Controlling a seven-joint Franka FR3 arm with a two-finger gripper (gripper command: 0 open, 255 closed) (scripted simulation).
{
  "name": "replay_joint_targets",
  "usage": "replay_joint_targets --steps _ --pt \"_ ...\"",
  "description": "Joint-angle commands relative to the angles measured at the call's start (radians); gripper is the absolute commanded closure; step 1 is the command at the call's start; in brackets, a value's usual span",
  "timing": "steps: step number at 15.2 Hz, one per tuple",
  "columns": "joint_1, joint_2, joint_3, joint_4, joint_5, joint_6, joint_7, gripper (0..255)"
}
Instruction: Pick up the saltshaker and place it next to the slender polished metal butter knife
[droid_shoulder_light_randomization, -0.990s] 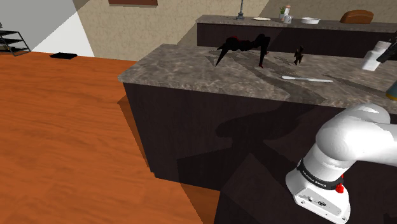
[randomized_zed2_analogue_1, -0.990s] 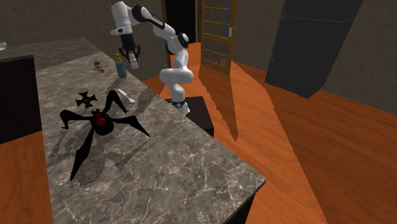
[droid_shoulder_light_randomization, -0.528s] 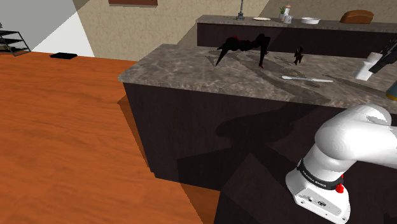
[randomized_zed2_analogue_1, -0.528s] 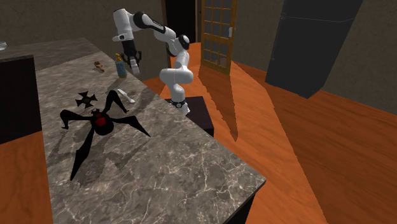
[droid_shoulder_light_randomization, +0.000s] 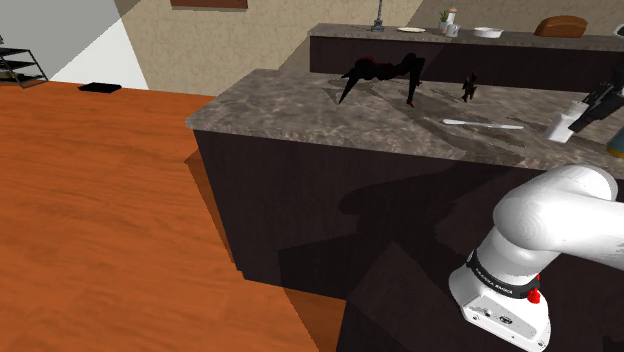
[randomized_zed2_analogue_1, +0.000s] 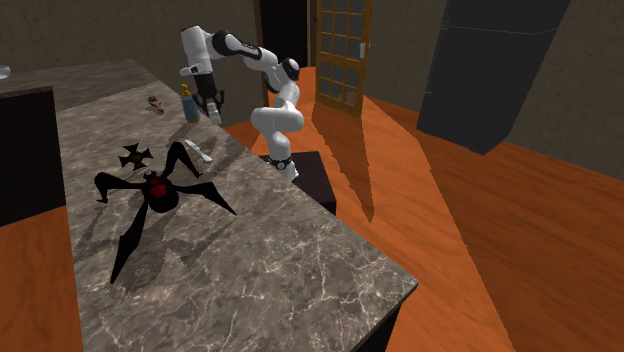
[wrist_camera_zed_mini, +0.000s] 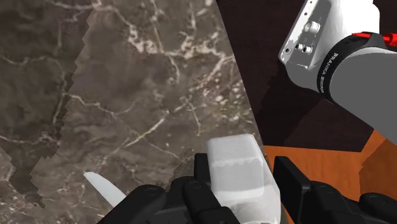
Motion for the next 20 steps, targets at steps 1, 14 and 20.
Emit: replay_joint_targets --steps 1,14,20 --pt "-0.007 -0.012 -0.016 -0.027 -0.016 0.016 -0.001 255" --pt "-0.022 -0.034 -0.043 -0.07 -0.042 0.039 -0.006 0" --pt "-0.003 -0.004 -0.013 0.004 -0.014 -0.003 -0.013 0"
